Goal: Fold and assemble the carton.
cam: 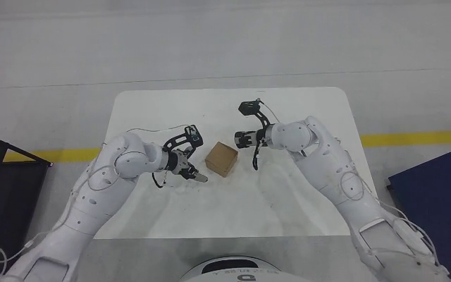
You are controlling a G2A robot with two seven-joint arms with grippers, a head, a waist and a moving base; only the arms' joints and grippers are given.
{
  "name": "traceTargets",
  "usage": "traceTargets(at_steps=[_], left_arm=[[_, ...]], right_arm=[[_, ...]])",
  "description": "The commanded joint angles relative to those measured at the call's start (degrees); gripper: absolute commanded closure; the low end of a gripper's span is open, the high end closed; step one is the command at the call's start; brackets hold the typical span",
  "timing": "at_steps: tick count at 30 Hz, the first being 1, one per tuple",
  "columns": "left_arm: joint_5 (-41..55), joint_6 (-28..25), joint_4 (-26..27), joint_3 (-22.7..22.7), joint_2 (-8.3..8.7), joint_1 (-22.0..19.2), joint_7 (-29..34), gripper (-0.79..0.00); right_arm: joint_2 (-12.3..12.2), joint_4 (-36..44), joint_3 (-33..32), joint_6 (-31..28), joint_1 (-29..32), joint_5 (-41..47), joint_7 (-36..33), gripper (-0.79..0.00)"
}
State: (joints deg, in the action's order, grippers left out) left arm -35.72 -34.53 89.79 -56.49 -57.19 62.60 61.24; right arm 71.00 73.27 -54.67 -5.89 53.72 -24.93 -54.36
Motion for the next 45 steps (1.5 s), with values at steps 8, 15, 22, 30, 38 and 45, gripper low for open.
traceTargets(at_steps=[8, 15, 22, 30, 38, 45], left_arm=[[-4.39, 5.39, -3.34, 5.36, -1.64, -5.08, -0.88, -0.785], [-5.62, 6.75, -7.06, 9.57, -3.3, -8.67, -2.91, -0.785], [-7.86, 15.73, -13.45, 12.2, -5.38, -12.78, -6.03, -0.785], [-0.74, 19.88, -18.0, 7.66, -5.88, -14.29, -12.26, -0.785], [-1.79, 18.89, -16.33, -0.32, -3.28, -9.83, -13.49, -0.785], [-4.43, 20.06, -5.5, -8.32, -0.46, -0.98, -11.48, -0.785]], right_arm=[[-1.66, 1.29, -4.66, -5.35, 2.67, 0.51, -0.57, 0.0], [-3.11, 5.35, -8.09, -7.83, 6.16, 0.39, -2.26, 0.0], [-4.17, 9.56, -9.5, -11.41, 8.46, 0.17, -5.33, 0.0], [-4.99, 11.34, -8.51, -17.04, 9.55, 2.22, -12.2, 0.0], [-3.67, 8.06, -0.39, -16.94, 7.49, -1.16, -9.9, 0.0], [-1.8, 3.91, 4.37, -10.87, 4.1, -5.71, -0.15, 0.0]])
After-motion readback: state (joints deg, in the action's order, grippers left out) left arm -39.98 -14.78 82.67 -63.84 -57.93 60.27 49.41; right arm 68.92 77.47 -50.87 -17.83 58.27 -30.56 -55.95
